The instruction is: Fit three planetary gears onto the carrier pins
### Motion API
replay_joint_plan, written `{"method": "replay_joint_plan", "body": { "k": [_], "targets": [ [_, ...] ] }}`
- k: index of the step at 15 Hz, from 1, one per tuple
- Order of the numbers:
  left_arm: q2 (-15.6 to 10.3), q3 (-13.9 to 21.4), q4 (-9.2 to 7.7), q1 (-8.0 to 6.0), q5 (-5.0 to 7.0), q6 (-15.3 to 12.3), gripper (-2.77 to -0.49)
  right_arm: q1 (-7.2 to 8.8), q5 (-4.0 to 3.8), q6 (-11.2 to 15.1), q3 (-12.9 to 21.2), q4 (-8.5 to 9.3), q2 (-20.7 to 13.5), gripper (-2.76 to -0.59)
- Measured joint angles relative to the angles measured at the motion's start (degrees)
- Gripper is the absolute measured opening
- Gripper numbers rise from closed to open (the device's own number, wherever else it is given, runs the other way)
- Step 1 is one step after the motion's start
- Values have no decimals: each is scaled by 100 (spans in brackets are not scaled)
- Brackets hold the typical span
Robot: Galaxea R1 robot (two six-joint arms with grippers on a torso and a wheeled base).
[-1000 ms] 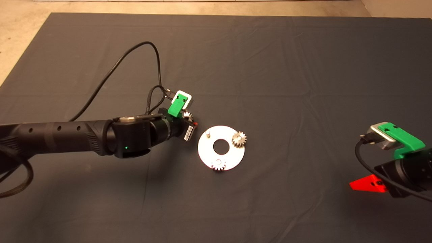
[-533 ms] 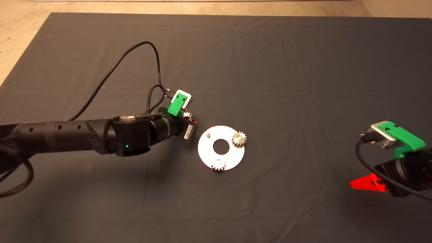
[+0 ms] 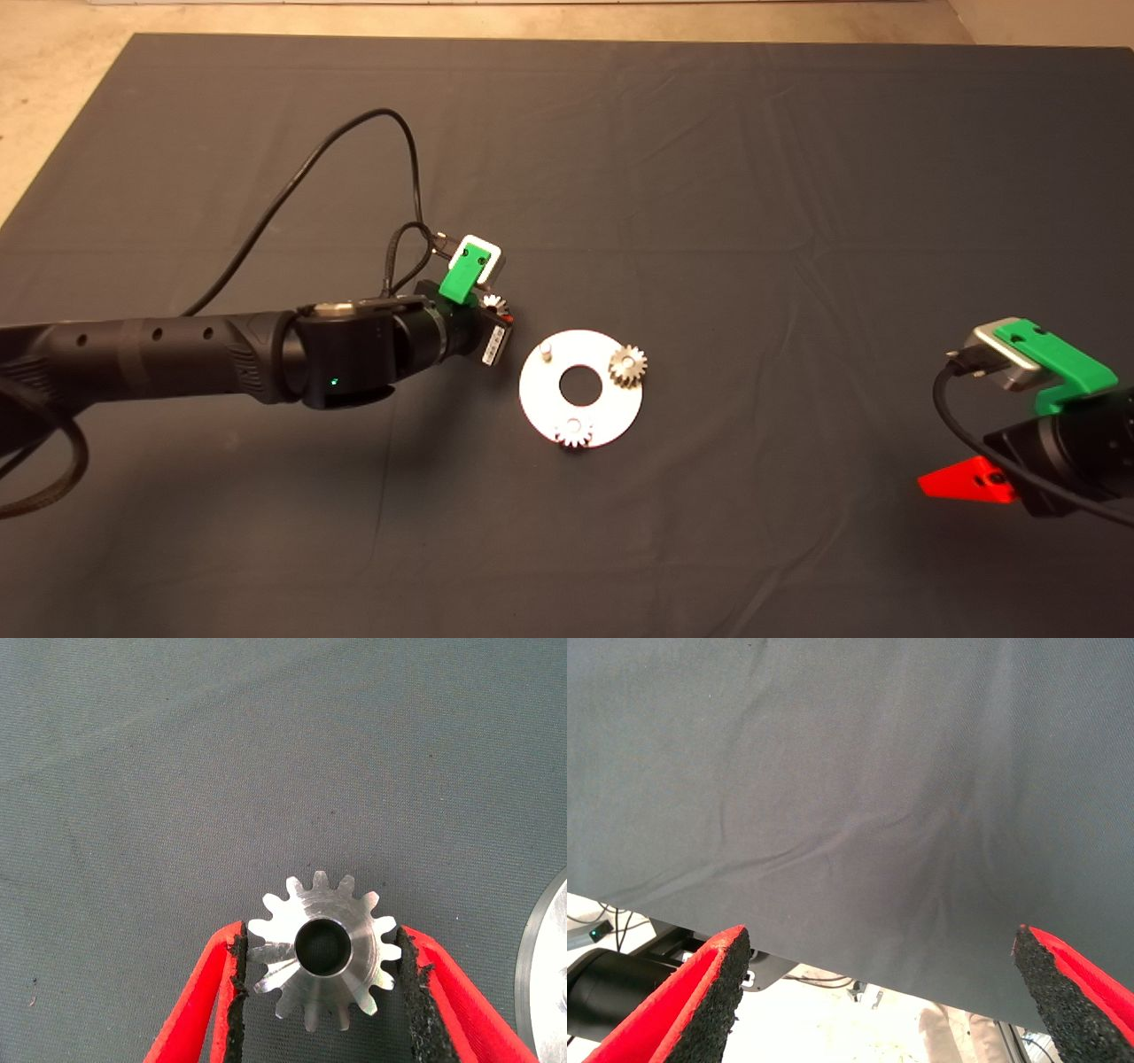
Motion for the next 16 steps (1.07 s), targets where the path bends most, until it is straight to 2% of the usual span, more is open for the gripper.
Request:
{"method": "replay_joint_plan", "body": {
  "k": [7, 11, 13, 16],
  "targets": [
    [-24, -2, -2, 0, -52, 7, -243, 13, 0, -1, 0, 1, 0, -116],
    [-128, 27, -8, 0, -140, 26, -252, 16, 2, -4, 0, 0, 0, -116],
    [-240, 147, -28, 0, -90, 32, -257, 14, 2, -19, 0, 0, -2, -116],
    [-319, 568, -49, -9, -28, 32, -259, 16, 2, -63, 0, 0, -2, -116]
  ]
}}
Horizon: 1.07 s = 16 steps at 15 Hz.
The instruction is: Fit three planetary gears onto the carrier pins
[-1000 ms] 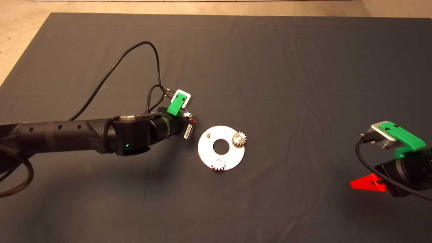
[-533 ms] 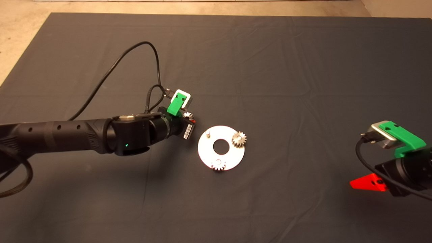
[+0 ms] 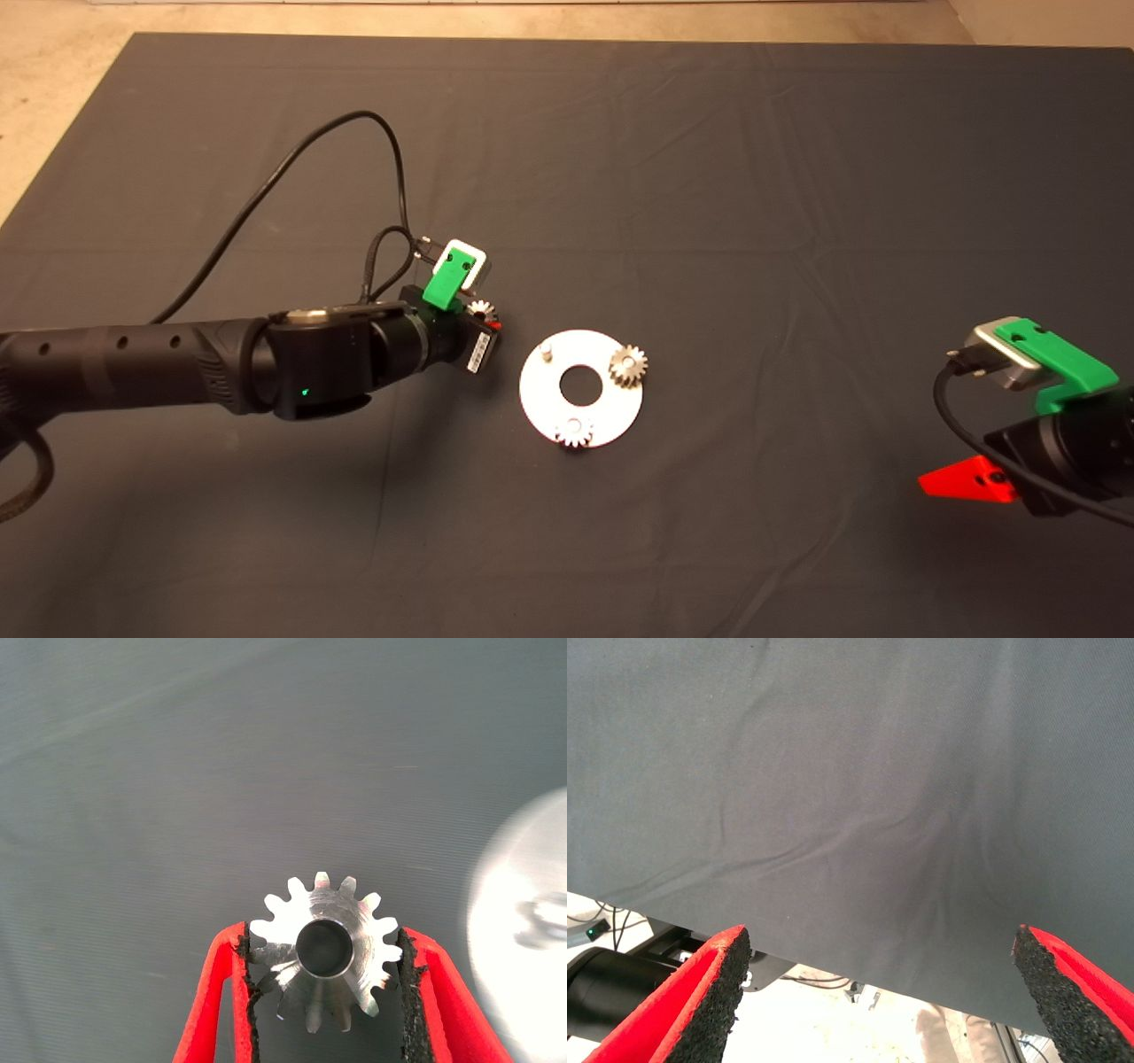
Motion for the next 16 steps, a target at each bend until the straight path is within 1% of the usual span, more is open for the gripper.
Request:
{"method": "replay_joint_plan", "body": {
  "k": [1, 2, 3, 4, 6, 7, 8, 9, 10, 12, 13, 16],
  "targets": [
    [0, 171, -20, -24, 21, 5, -260, 0, 0, 0, 0, 2, 0, -116],
    [2, 324, -23, -72, 80, 13, -261, 0, 0, 0, 0, 0, 0, -116],
    [2, 461, -22, -132, 231, 16, -261, 0, 0, 0, 0, 1, -4, -116],
    [0, 632, -22, -202, 421, 16, -261, 0, -5, 0, 0, 0, -22, -116],
    [59, 927, -25, -328, 759, 17, -261, -2, 4, -12, 0, 0, -48, -116],
    [107, 998, -39, -402, 883, 17, -261, 0, 5, -30, 0, 1, -66, -116],
    [132, 1044, -39, -459, 950, 13, -261, -1, 9, -41, 0, 2, -93, -116],
    [168, 1092, -41, -488, 984, -5, -262, -2, 1, -41, 0, 2, -112, -116],
    [259, 1100, -51, -488, 1005, -57, -262, 0, 0, -41, 0, 2, -111, -116],
    [459, 1118, -95, -483, 1001, -196, -262, 0, 17, -41, 0, 2, -110, -116],
    [522, 1119, -101, -483, 996, -217, -262, 0, 12, -41, 0, 2, -110, -116],
    [592, 1034, -106, -483, 990, -218, -262, 0, 9, -72, 0, 2, -188, -116]
  ]
}}
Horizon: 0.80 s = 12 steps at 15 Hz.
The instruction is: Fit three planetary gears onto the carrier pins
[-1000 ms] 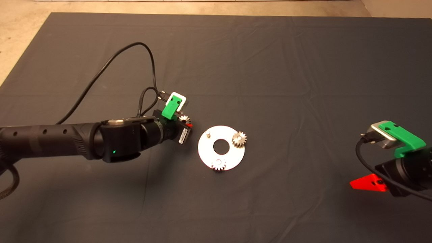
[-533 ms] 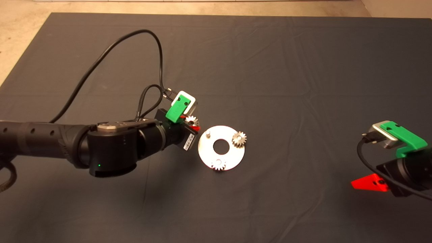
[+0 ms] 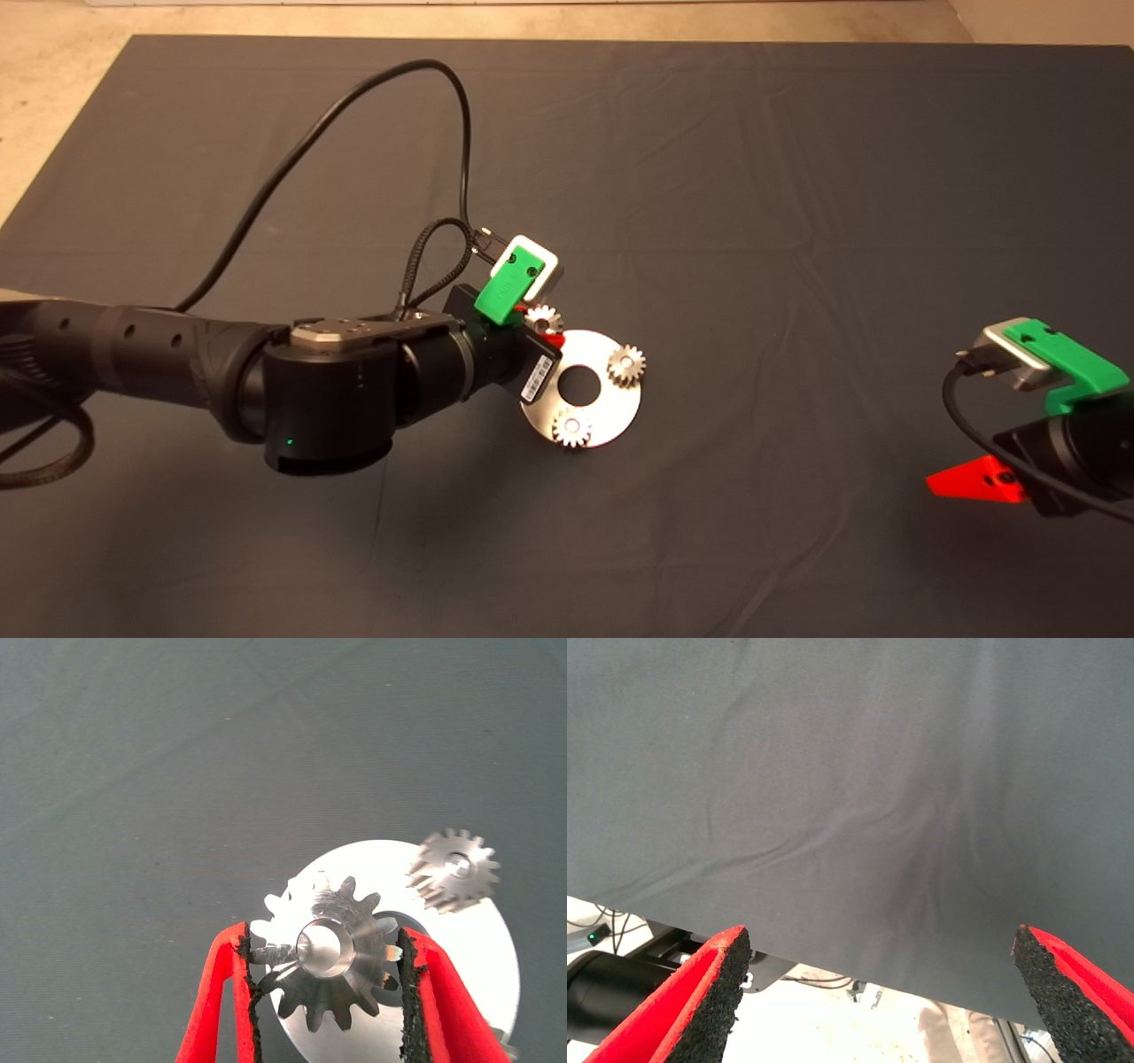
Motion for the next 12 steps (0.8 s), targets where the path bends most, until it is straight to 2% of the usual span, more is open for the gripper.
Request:
{"method": "replay_joint_plan", "body": {
  "k": [2, 3, 5, 8, 10, 12],
  "targets": [
    [-13, -94, 1, 2, 17, 0, -262, 0, 19, -31, 0, 0, -15, -116],
    [-16, -127, 1, 2, 19, 1, -262, 1, 77, -80, 0, 2, -53, -116],
    [-11, -247, 1, 16, -11, 1, -262, 0, 94, -85, 0, 5, -99, -116],
    [-13, -351, 12, 105, -22, 1, -262, 39, 96, -94, 0, 35, -110, -116],
    [-12, -351, 2, 190, -24, 1, -262, 172, 96, -100, 0, 61, -114, -116],
    [-12, -349, 9, 207, -58, 0, -262, 188, 94, -100, 0, 82, -114, -116]
  ]
}}
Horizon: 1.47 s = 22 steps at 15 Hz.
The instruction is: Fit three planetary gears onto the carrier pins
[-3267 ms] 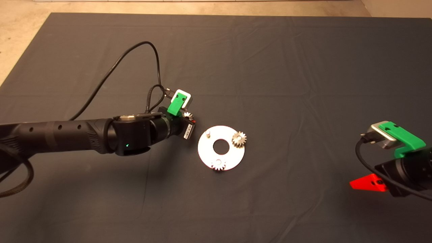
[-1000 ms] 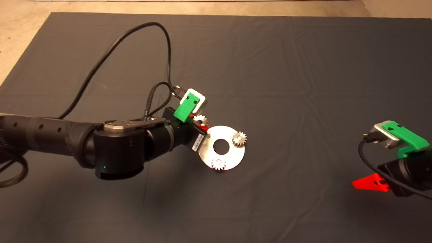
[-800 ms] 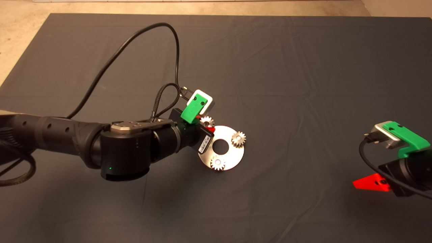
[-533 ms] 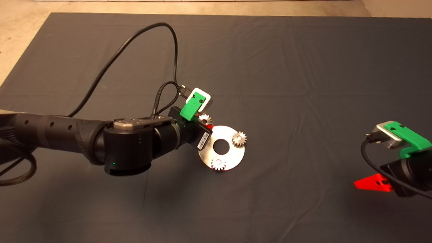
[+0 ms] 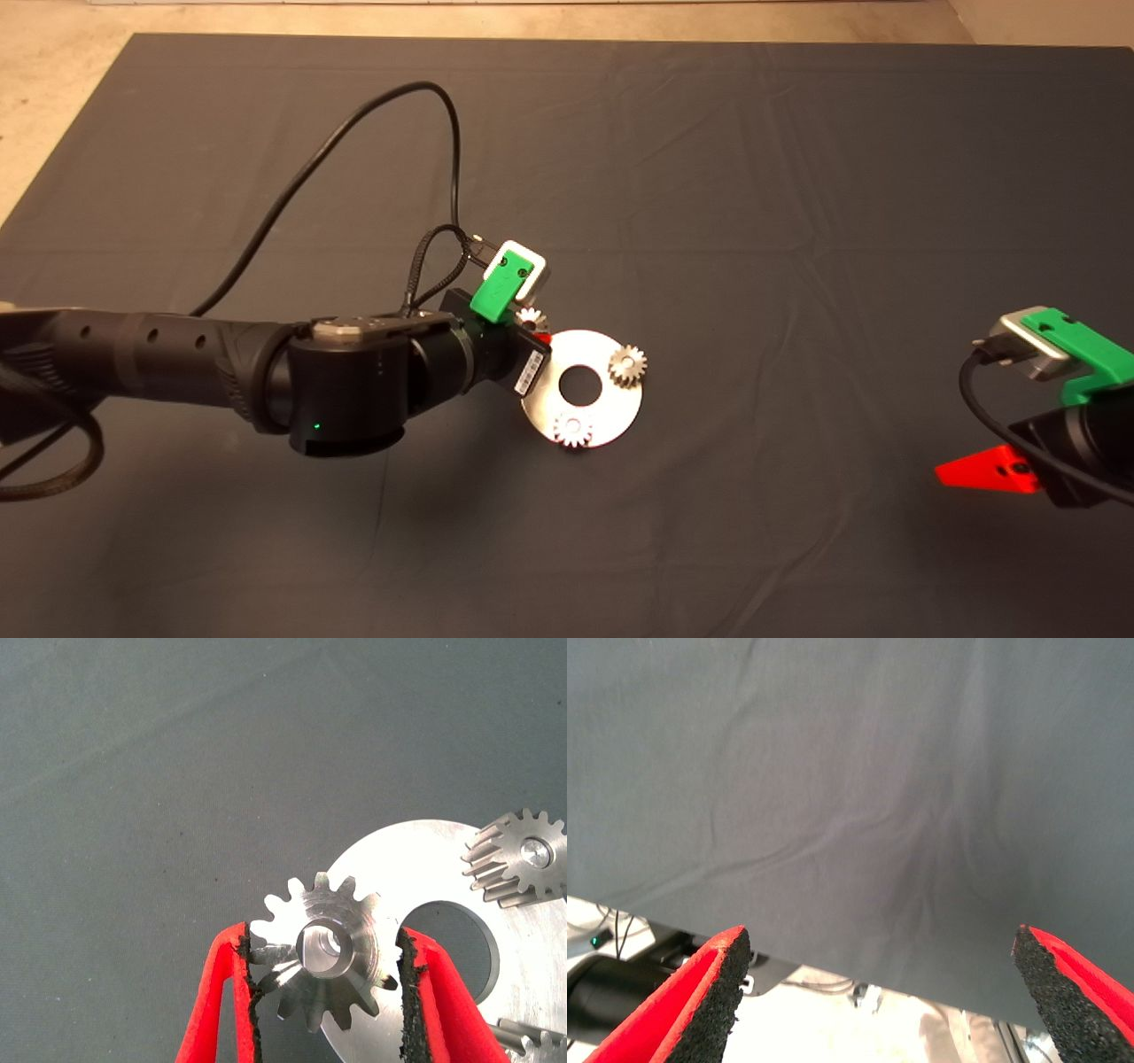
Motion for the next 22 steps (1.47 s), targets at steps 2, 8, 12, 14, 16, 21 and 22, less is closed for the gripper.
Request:
{"method": "replay_joint_plan", "body": {
  "k": [2, 8, 12, 14, 16, 21, 22],
  "targets": [
    [1, 0, -7, 18, -40, 0, -262, 0, 0, -8, 0, 33, -10, -116],
    [190, 0, 1, 49, -76, -119, -262, 96, 15, -52, 0, 152, -123, -116],
    [205, 0, 0, 160, -95, -138, -262, 240, 20, -145, 0, 288, -297, -116],
    [205, 0, 2, 157, -99, -136, -262, 238, 46, -154, 0, 347, -305, -116],
    [203, 0, 6, 157, -117, -135, -262, 238, 80, -168, 0, 364, -350, -116],
    [189, -19, 68, 157, -134, -138, -262, 324, 89, -175, 0, 414, -350, -116],
    [189, -34, 91, 157, -132, -138, -262, 352, 89, -175, 0, 433, -352, -116]
  ]
}}
